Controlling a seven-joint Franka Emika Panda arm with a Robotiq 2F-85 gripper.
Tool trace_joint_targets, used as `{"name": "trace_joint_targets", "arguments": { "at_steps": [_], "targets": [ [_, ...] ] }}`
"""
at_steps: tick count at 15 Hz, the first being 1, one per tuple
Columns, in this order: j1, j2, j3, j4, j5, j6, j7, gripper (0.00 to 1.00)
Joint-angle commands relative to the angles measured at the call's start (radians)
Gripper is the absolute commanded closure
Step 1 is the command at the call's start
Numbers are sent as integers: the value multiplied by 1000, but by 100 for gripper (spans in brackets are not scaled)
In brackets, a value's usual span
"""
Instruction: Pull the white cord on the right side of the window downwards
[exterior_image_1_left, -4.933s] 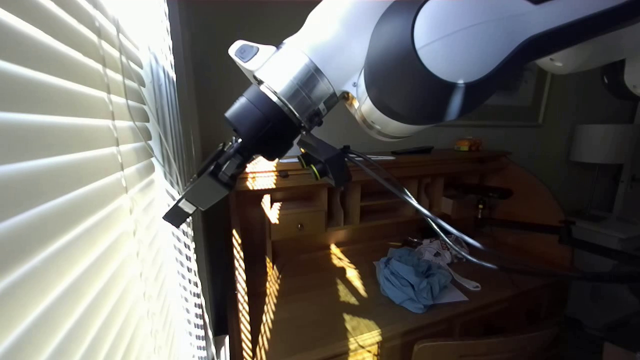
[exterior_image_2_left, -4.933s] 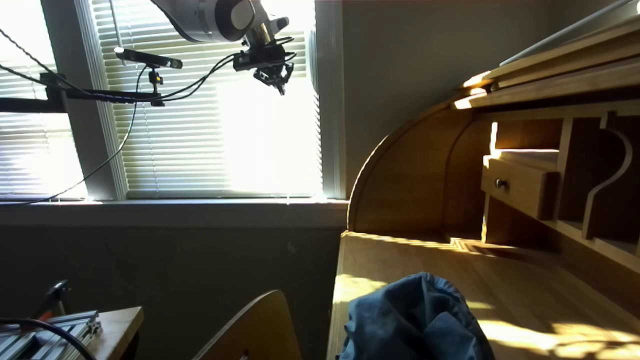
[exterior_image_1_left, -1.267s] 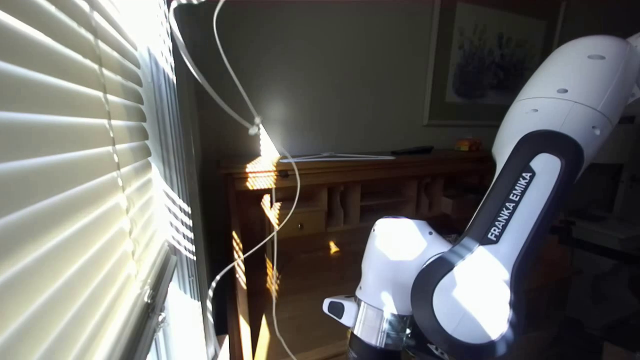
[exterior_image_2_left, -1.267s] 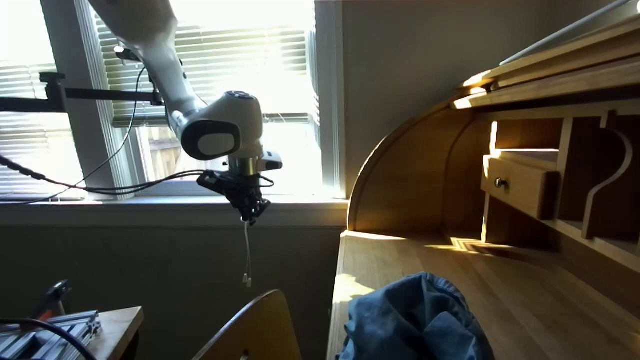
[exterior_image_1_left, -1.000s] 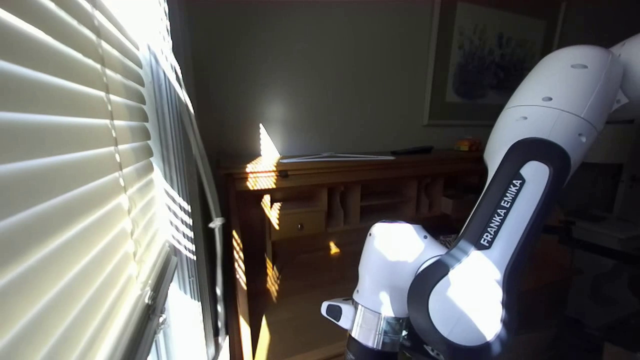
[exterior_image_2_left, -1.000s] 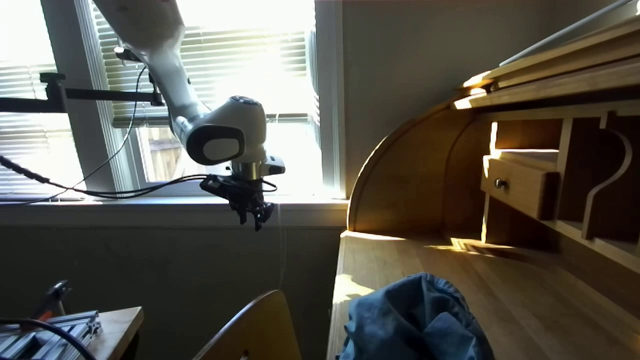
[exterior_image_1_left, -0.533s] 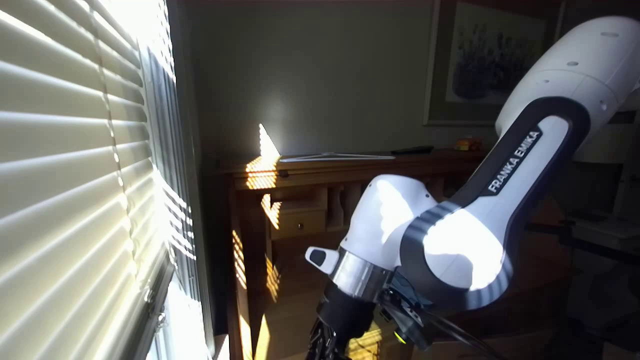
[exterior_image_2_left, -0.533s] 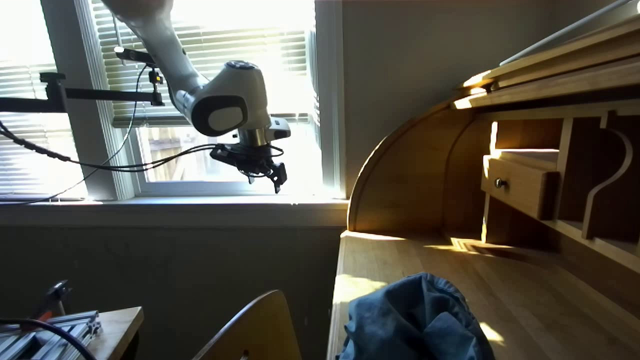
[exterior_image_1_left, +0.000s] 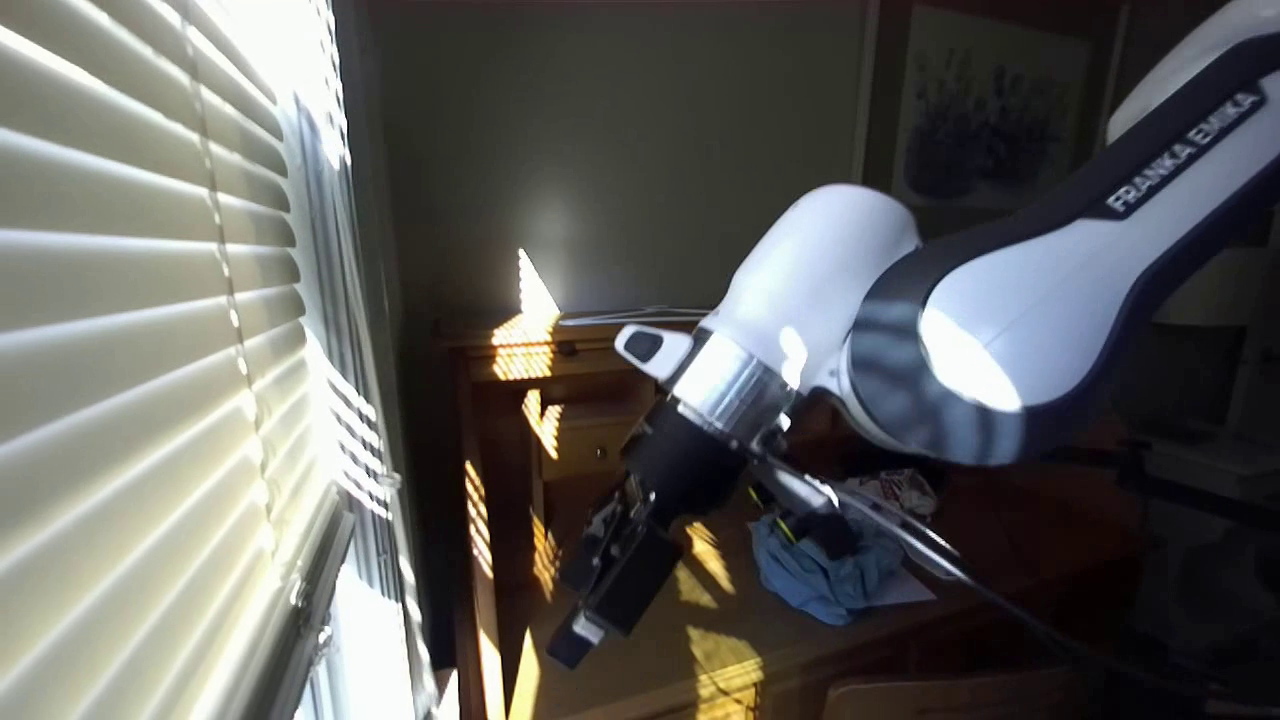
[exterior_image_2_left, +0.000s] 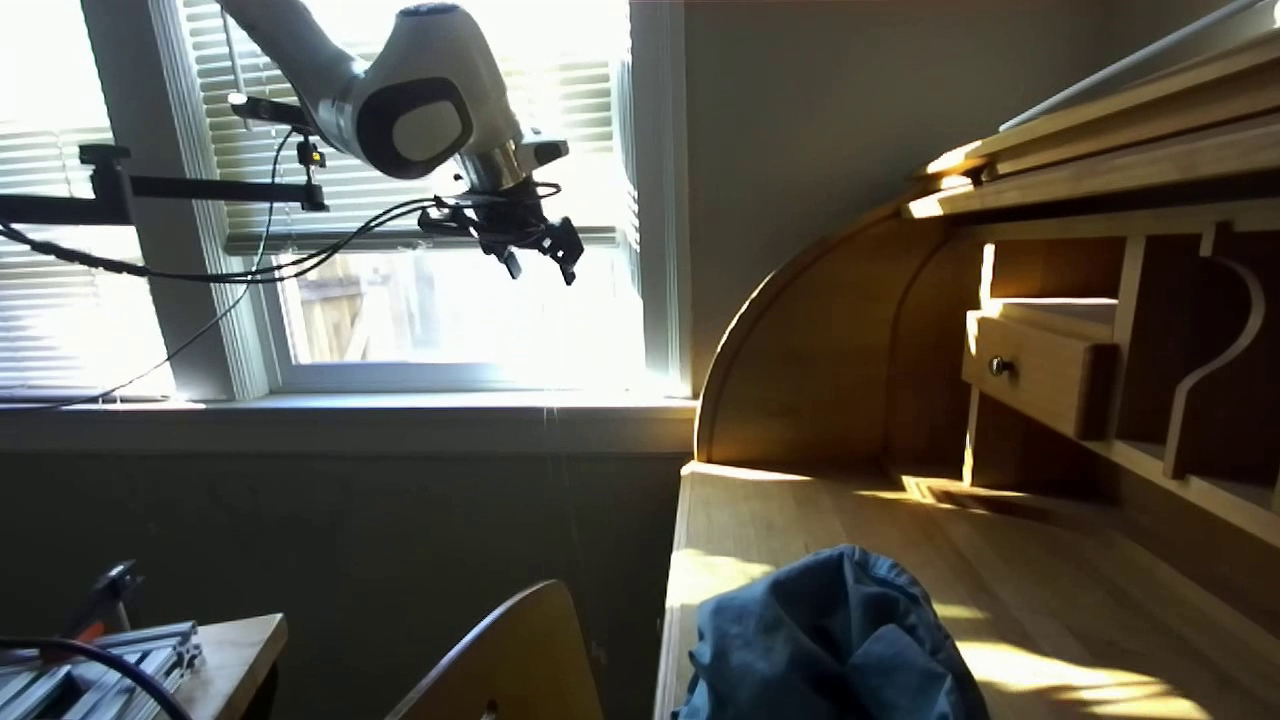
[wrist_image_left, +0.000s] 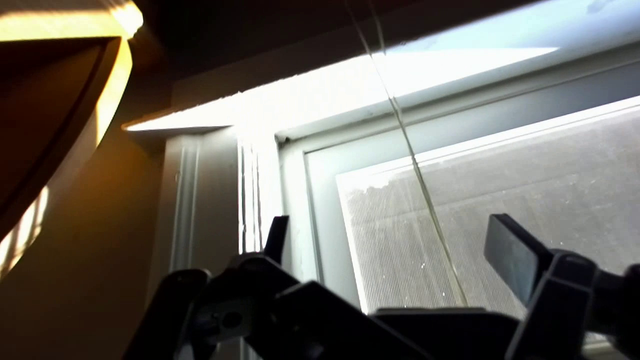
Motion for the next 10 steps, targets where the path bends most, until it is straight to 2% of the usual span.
{"name": "trace_joint_targets", "arguments": {
  "at_steps": [1, 4, 10],
  "targets": [
    [-5, -63, -3, 27, 7, 9, -3, 0],
    [-7, -84, -9, 78, -29, 11, 0, 0],
    [-26, -100, -35, 176, -175, 46, 33, 0]
  ]
}}
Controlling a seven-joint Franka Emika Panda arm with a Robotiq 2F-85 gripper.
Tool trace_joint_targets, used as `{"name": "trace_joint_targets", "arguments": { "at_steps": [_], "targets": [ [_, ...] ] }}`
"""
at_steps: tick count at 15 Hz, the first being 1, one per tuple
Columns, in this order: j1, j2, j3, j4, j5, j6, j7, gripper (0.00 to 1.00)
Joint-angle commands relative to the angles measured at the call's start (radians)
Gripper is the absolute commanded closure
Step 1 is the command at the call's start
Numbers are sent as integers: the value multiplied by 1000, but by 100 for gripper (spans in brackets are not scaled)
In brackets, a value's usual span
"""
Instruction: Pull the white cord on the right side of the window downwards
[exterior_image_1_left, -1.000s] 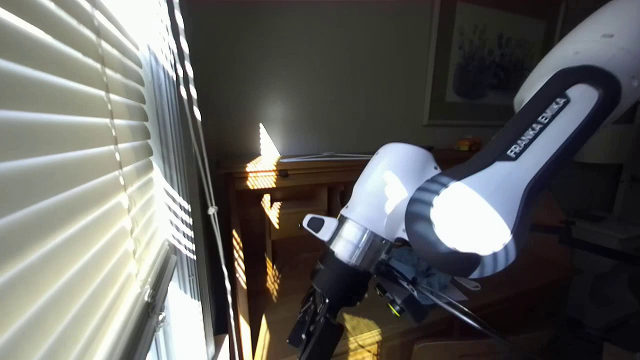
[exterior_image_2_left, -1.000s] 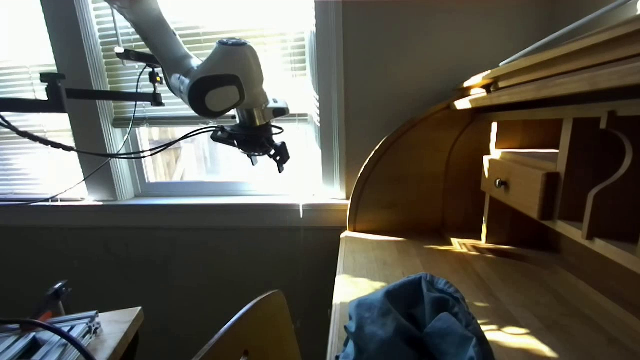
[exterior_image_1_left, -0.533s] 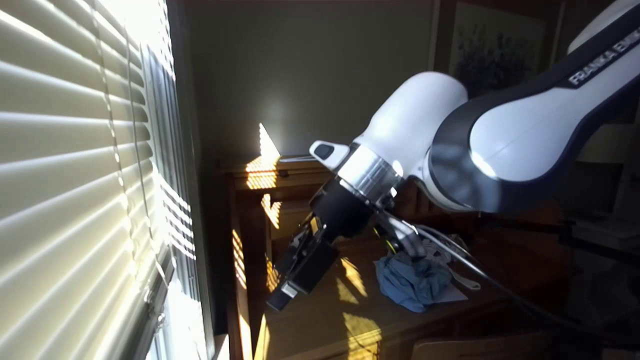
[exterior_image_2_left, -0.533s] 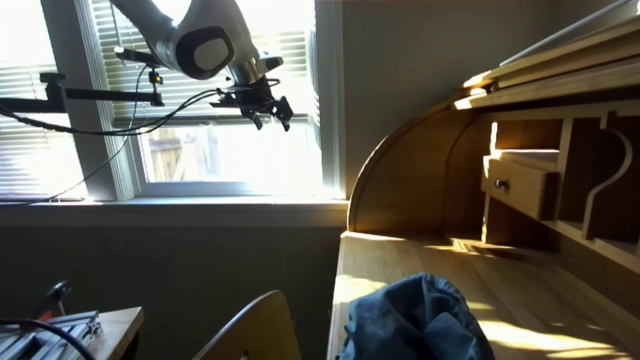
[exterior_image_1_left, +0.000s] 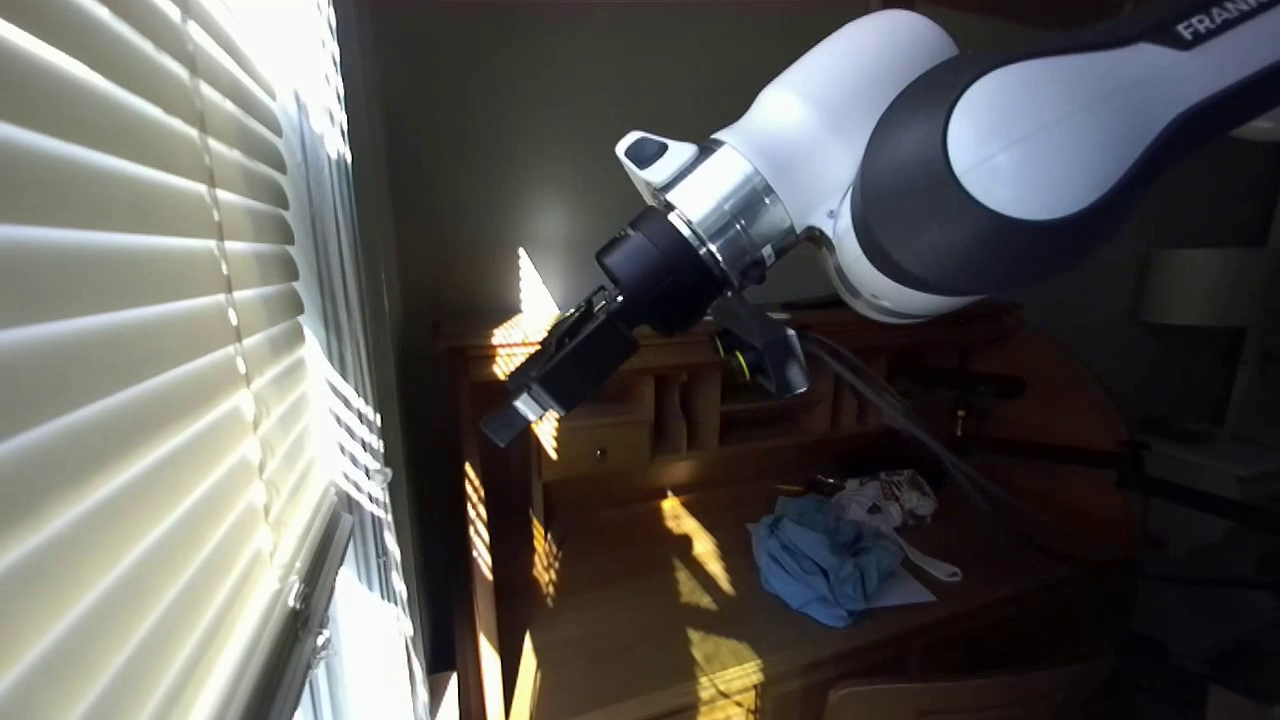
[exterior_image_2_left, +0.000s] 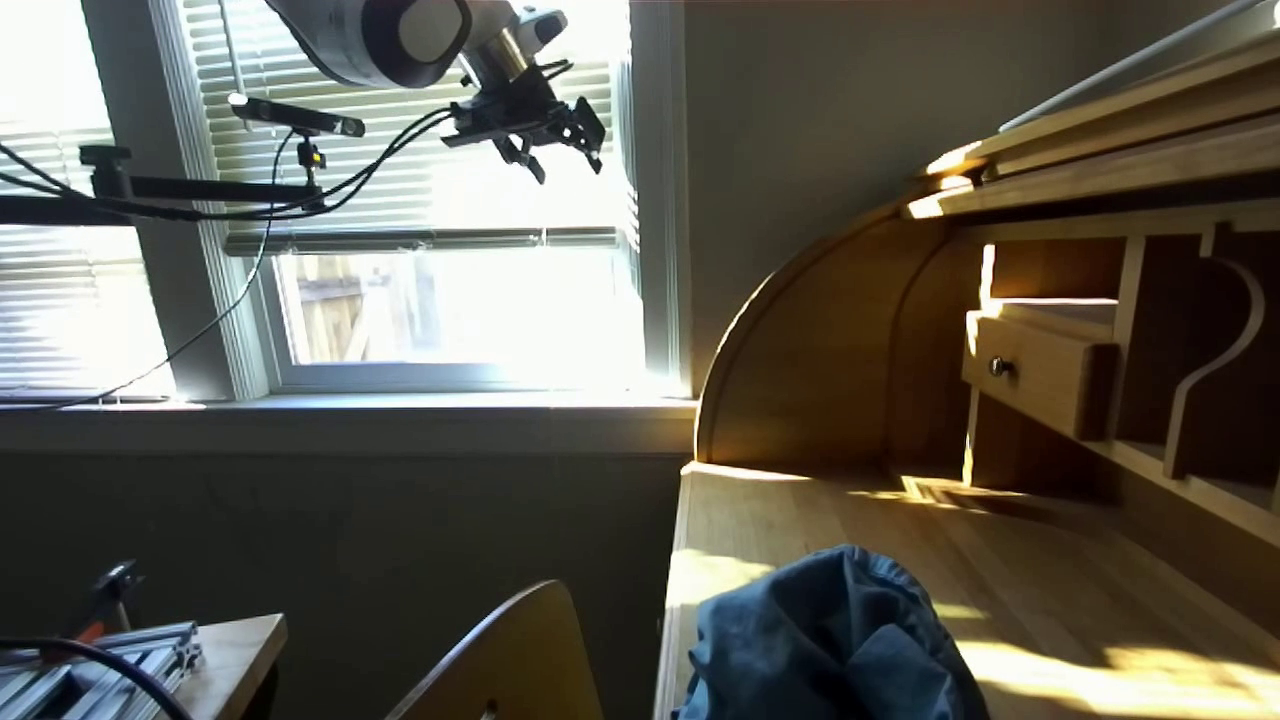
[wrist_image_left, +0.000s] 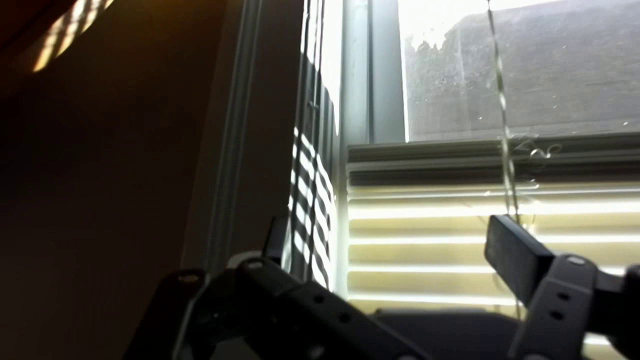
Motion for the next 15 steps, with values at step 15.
{"name": "trace_joint_targets", "arguments": {
  "at_steps": [15],
  "targets": [
    [8, 59, 35, 262, -187, 51, 98, 0]
  ]
}}
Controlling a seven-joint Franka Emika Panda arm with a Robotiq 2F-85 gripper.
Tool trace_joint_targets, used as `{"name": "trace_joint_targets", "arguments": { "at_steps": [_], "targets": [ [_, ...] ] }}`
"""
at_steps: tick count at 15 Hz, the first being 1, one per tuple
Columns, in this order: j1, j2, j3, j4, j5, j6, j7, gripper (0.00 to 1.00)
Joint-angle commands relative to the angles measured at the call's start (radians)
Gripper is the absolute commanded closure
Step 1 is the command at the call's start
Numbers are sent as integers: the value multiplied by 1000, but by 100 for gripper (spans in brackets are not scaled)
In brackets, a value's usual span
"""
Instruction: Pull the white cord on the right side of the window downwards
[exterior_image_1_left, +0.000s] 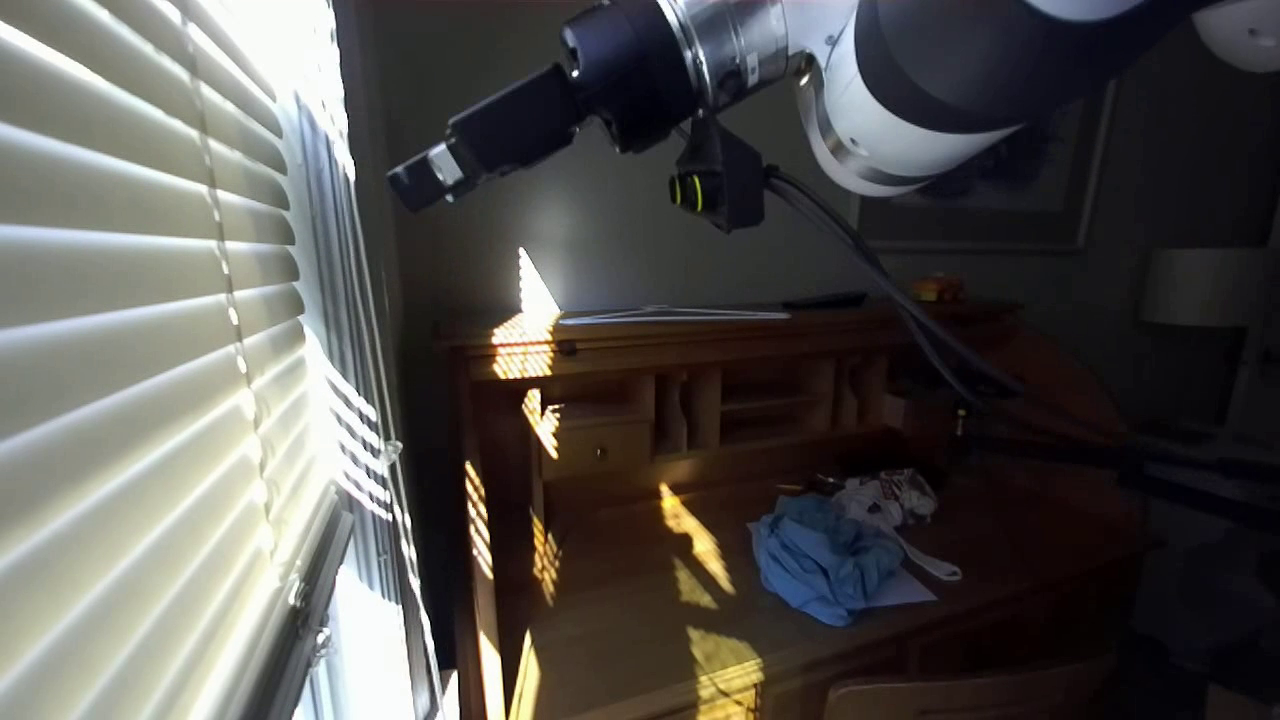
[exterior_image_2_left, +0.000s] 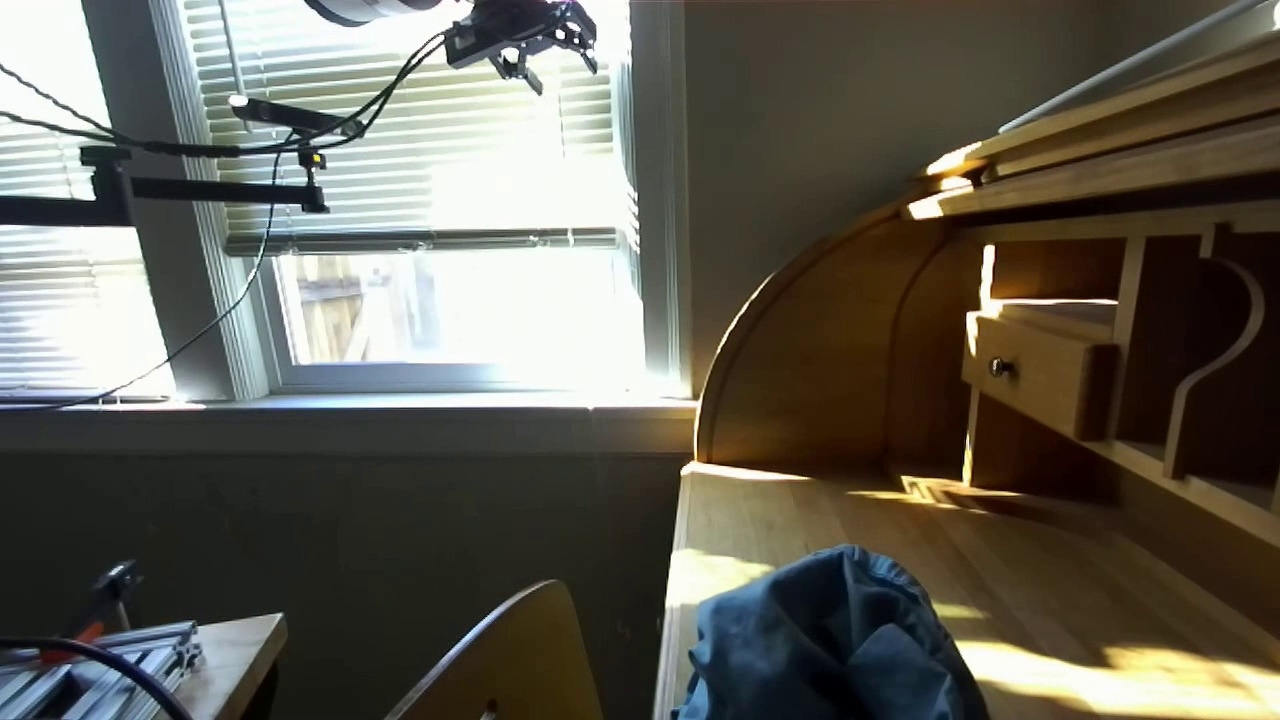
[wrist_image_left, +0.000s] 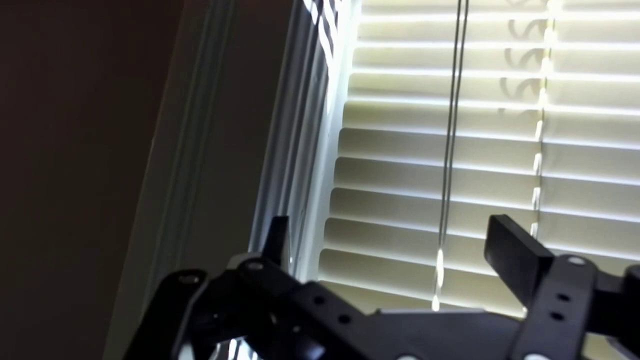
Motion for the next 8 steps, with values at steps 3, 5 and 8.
{"name": "trace_joint_targets", "arguments": {
  "at_steps": [3, 5, 8],
  "targets": [
    [16, 71, 17, 89, -48, 29, 37, 0],
    [24, 84, 13, 100, -58, 48, 39, 0],
    [37, 109, 12, 124, -61, 64, 32, 0]
  ]
}}
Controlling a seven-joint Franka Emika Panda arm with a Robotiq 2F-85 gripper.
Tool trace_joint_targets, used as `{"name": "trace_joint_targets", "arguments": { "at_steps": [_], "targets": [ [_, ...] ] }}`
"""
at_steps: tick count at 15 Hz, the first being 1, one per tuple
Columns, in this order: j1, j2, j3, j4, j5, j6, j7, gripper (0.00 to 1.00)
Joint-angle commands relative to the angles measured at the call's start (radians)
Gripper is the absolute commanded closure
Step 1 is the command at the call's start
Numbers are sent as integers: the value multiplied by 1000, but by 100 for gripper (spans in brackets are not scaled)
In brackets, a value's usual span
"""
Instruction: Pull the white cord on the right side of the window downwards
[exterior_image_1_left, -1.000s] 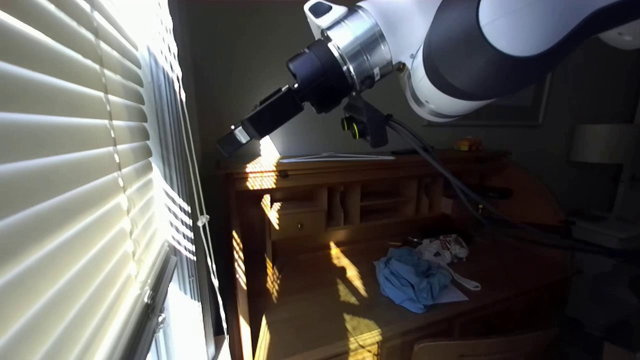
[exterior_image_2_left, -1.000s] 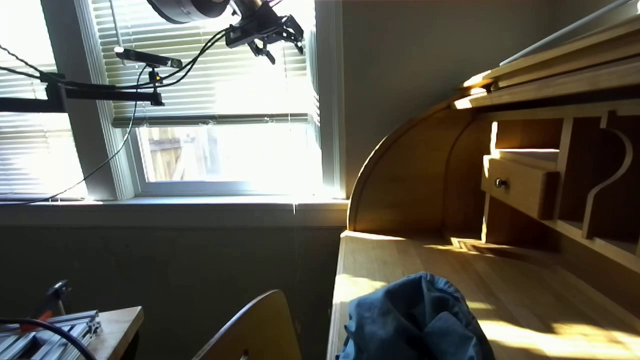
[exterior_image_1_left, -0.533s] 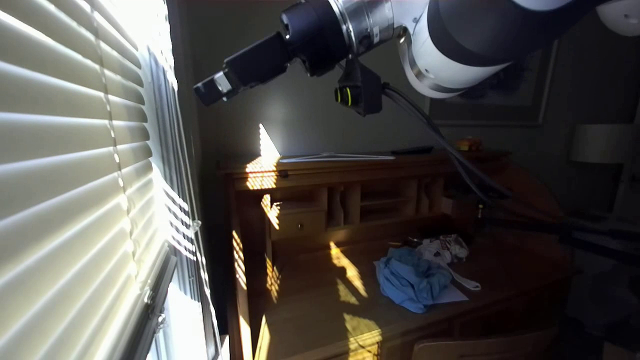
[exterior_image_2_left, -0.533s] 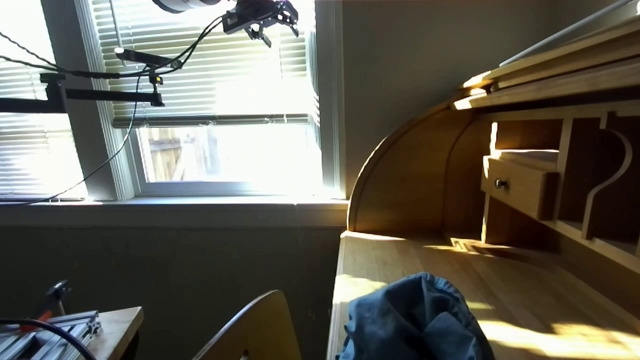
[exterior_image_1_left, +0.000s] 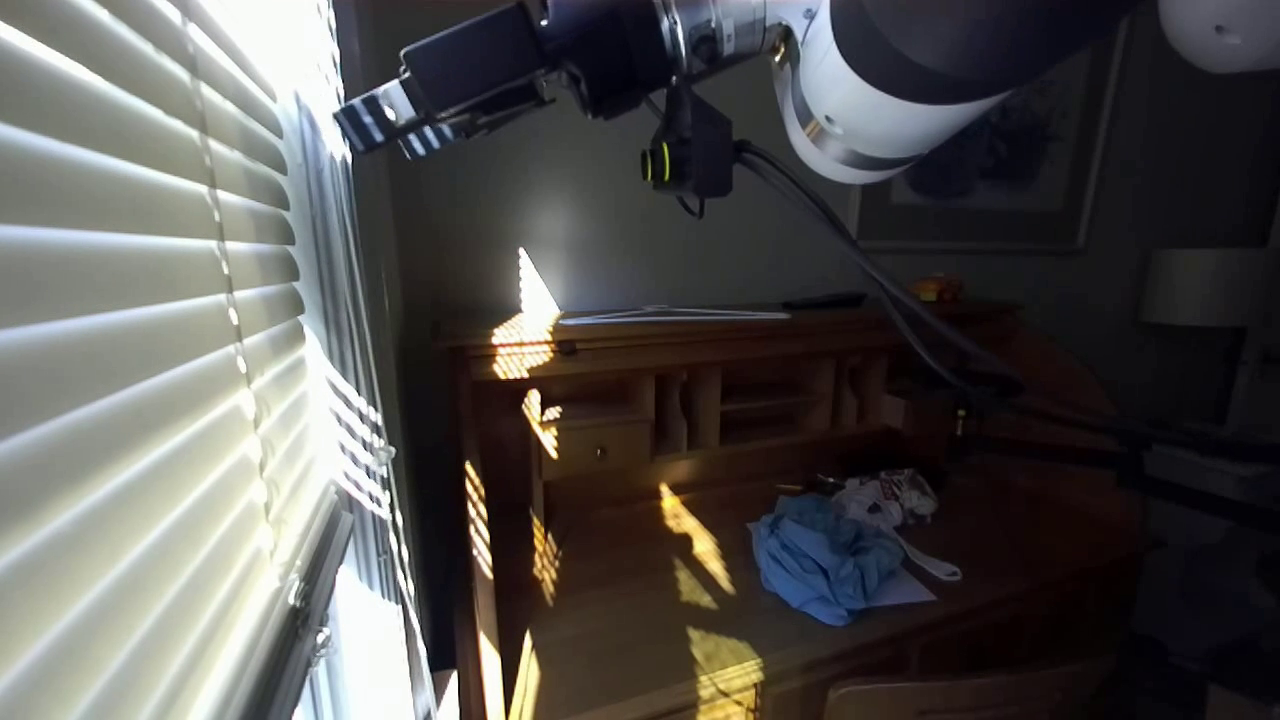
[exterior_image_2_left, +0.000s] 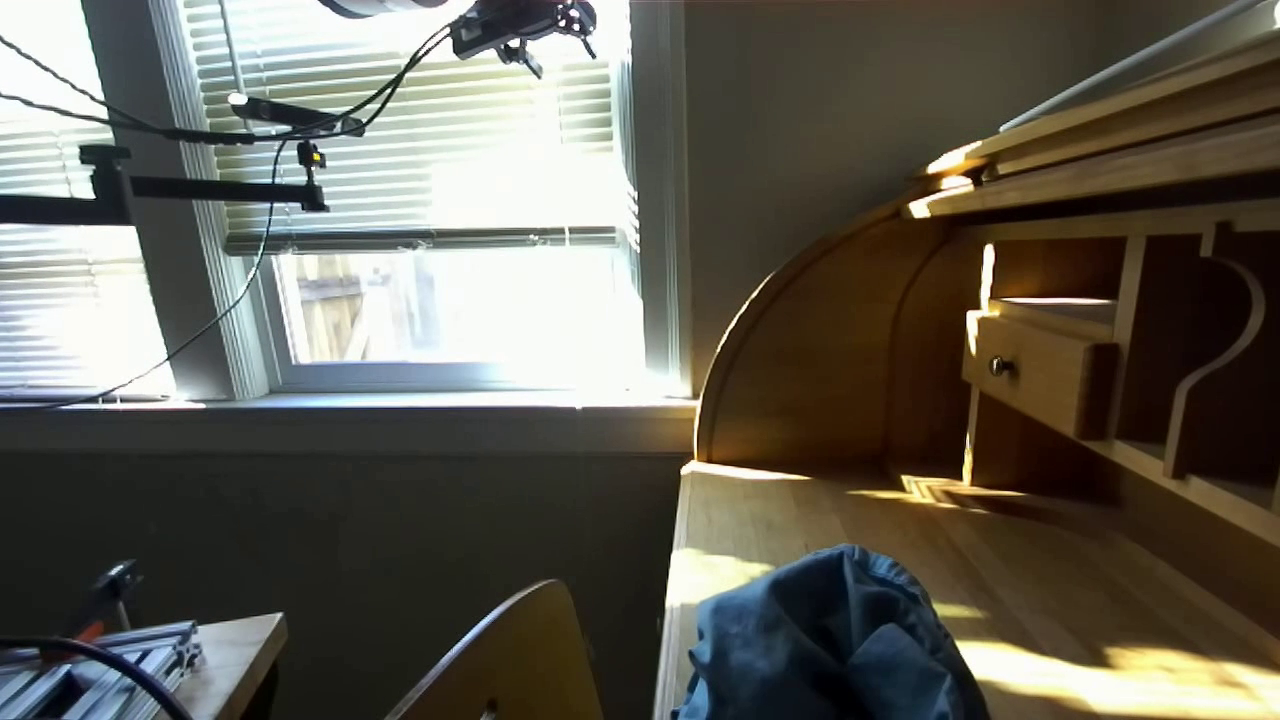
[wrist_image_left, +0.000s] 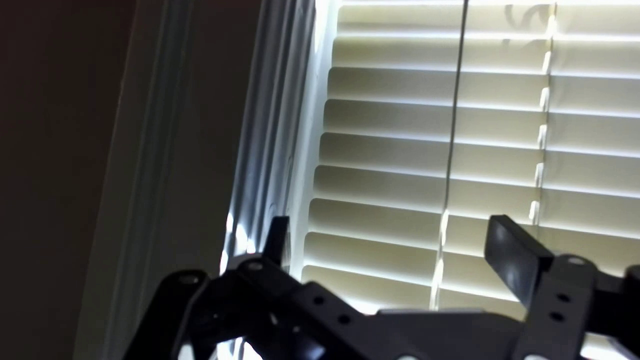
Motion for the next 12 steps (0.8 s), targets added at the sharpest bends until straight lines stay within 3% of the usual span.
{"name": "trace_joint_targets", "arguments": {
  "at_steps": [1, 12],
  "targets": [
    [24, 58, 1, 59, -49, 32, 22, 0],
    [63, 84, -13, 99, -82, 76, 22, 0]
  ]
}}
